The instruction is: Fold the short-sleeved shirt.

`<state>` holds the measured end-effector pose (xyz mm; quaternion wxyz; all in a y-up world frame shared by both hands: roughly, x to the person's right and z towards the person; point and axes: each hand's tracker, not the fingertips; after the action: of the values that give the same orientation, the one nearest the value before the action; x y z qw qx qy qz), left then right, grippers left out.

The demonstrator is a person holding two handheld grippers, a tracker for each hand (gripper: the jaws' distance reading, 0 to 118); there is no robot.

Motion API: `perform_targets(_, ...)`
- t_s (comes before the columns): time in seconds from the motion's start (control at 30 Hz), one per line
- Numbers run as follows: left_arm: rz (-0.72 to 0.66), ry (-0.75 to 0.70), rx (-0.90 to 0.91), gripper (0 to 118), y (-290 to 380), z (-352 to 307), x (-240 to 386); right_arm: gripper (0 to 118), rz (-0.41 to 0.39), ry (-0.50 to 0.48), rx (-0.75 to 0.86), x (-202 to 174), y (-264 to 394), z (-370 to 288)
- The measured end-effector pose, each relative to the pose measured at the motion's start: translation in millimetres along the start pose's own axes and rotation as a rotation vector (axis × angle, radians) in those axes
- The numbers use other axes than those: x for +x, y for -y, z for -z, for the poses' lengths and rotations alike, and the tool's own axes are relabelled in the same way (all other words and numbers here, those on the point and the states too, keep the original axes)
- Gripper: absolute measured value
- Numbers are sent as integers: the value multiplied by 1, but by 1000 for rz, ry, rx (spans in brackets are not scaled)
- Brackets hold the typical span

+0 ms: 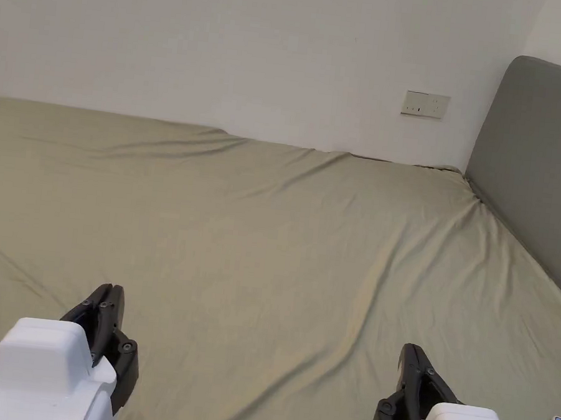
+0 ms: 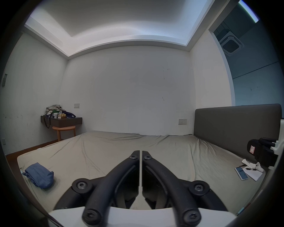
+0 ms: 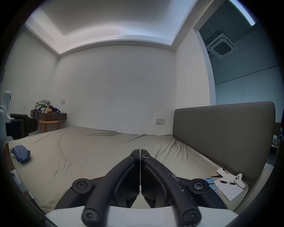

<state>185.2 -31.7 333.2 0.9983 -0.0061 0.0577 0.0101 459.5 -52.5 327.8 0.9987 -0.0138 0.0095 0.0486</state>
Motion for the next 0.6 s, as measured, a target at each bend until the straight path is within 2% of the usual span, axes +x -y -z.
perform_targets(0.03,-8,-2,-5,34,0,0,0,17,6,-3,-1,1,0,0)
perform_targets(0.07,-28,-8,-6,88,-1,1,-1,58,26,-27,-9,2,-2,2)
perform_targets(0.1,-41,-14,-20,118,-1,4,-2,100,42,-35,-42,2,-3,5)
perform_targets(0.13,-48,-18,-16,113,0,5,-2,118,41,-43,-85,2,-2,10)
perform_targets(0.2,-67,10,-7,118,0,1,-5,118,37,-26,-17,0,-3,-3)
perform_targets(0.37,-24,-6,9,118,0,-2,3,118,-9,-14,-18,-3,-3,1)
perform_targets(0.6,-16,-1,22,118,-1,-3,1,118,-12,-12,-14,-5,-2,2)
